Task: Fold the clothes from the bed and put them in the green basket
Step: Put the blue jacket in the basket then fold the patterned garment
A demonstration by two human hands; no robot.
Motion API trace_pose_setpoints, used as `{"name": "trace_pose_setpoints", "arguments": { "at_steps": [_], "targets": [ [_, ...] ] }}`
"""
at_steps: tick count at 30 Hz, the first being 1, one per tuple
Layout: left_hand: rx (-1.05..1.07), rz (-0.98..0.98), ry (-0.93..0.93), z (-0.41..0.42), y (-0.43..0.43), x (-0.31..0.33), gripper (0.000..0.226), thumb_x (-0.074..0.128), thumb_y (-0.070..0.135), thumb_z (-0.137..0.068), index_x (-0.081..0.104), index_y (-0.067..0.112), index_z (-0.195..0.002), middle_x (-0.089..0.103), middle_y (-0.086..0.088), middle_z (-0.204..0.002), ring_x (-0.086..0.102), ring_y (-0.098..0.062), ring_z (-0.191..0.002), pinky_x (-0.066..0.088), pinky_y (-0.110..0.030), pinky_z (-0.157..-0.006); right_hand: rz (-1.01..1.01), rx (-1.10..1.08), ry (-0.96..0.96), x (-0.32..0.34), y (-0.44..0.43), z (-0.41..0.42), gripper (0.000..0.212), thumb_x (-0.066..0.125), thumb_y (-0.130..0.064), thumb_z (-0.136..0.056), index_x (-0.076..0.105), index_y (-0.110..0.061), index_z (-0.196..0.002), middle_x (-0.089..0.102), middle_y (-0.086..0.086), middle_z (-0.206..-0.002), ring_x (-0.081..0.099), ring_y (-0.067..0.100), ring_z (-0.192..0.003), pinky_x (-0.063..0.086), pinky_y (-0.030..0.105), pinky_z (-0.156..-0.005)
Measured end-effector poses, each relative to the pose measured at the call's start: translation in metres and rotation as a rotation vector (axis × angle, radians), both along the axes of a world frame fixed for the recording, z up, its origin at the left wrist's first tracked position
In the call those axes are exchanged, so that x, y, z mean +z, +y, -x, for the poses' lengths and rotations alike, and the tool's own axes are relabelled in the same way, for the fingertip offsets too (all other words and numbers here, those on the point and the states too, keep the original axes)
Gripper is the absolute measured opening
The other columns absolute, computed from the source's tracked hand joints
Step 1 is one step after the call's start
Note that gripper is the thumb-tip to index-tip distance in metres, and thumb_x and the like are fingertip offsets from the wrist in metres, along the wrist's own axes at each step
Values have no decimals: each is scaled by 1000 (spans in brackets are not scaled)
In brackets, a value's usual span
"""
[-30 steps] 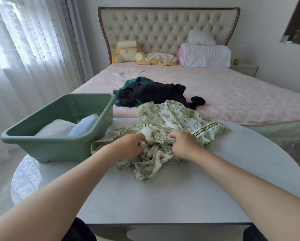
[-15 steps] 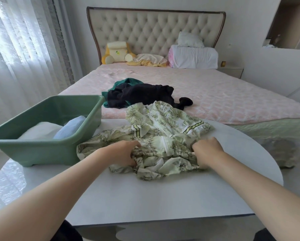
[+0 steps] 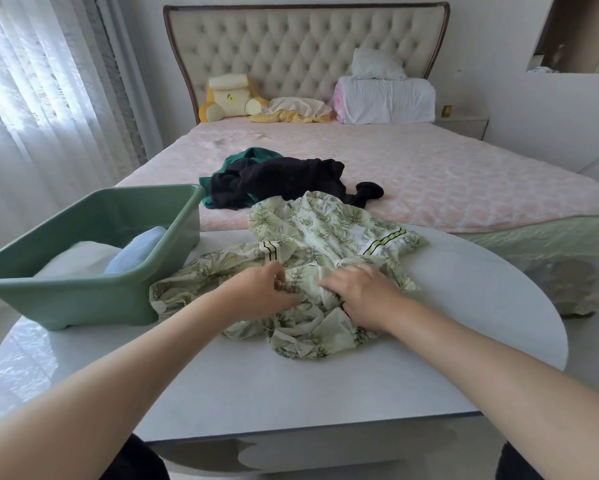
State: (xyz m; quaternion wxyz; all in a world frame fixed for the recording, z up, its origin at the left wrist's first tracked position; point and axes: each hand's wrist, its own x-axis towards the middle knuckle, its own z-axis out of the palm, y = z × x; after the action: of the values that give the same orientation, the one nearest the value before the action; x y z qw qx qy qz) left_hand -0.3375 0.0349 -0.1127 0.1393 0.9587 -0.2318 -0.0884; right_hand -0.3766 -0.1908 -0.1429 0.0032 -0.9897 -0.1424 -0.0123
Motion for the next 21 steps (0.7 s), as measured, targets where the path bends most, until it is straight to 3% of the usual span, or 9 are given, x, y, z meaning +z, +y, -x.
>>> {"name": "trace_pose_setpoints", "arguments": {
  "at_steps": [2,4,8,11,14,16,18,19,21],
  "targets": [
    [32,-48,-43,2,-1,-13,49,67,51,-88,45,22,-121,61,5,-89,61,-11,-72,53,-27,-59,-81,-44,28,1,3,-2,58,45,-1,-87,55,-31,-136,59,-4,-131,50,22,-127,40,40,-108],
    [93,74,-100,3,-6,-18,37,65,26,-94,47,18,-125,61,4,-89,63,-13,-70,57,-29,-55,-245,-108,-2,4,5,-2,50,42,-7,-90,63,-29,-129,64,3,-129,57,26,-120,49,39,-93],
    [225,374,-127,-1,-7,-4,49,48,-12,-83,47,22,-119,54,4,-95,53,-11,-69,43,-20,-44,-485,-100,-136,10,5,-5,40,43,-5,-94,72,-17,-120,68,8,-125,62,28,-113,52,38,-93],
    [120,300,-170,-1,5,17,55,44,-15,-76,42,25,-113,56,1,-98,54,-17,-72,48,-33,-47,-615,-91,4,21,5,2,49,44,2,-85,76,-27,-109,69,-5,-111,68,21,-90,56,33,-79],
    [-99,171,221,4,24,33,46,45,-9,-81,48,27,-109,62,-2,-111,57,-10,-73,46,-21,-49,-534,-82,366,31,2,9,55,43,7,-78,72,-38,-66,61,-12,-65,54,13,-59,42,26,-59],
    [-221,67,750,9,37,38,39,50,6,-83,59,25,-117,67,-6,-112,63,-13,-76,52,-27,-59,-435,-83,674,33,-2,12,34,49,-5,-83,76,-23,-72,62,-5,-61,51,18,-58,39,27,-56],
    [-293,86,1078,9,43,35,37,53,14,-91,60,15,-127,68,-10,-112,65,-21,-83,57,-32,-67,-418,-114,1016,35,-6,14,34,49,-25,-85,78,-10,-92,71,5,-83,59,27,-72,43,29,-56],
    [-298,141,1095,8,43,33,33,53,16,-97,60,10,-129,69,-12,-112,67,-23,-83,58,-31,-64,-422,-128,1120,38,-7,15,41,45,-31,-87,77,-8,-96,74,7,-89,64,29,-72,45,27,-53],
    [-215,267,859,4,37,29,23,54,14,-100,63,8,-120,73,-11,-107,70,-23,-80,56,-26,-58,-494,-119,1098,42,-5,15,43,43,-34,-95,75,-7,-90,75,10,-84,69,24,-64,47,23,-46]
  ]
}}
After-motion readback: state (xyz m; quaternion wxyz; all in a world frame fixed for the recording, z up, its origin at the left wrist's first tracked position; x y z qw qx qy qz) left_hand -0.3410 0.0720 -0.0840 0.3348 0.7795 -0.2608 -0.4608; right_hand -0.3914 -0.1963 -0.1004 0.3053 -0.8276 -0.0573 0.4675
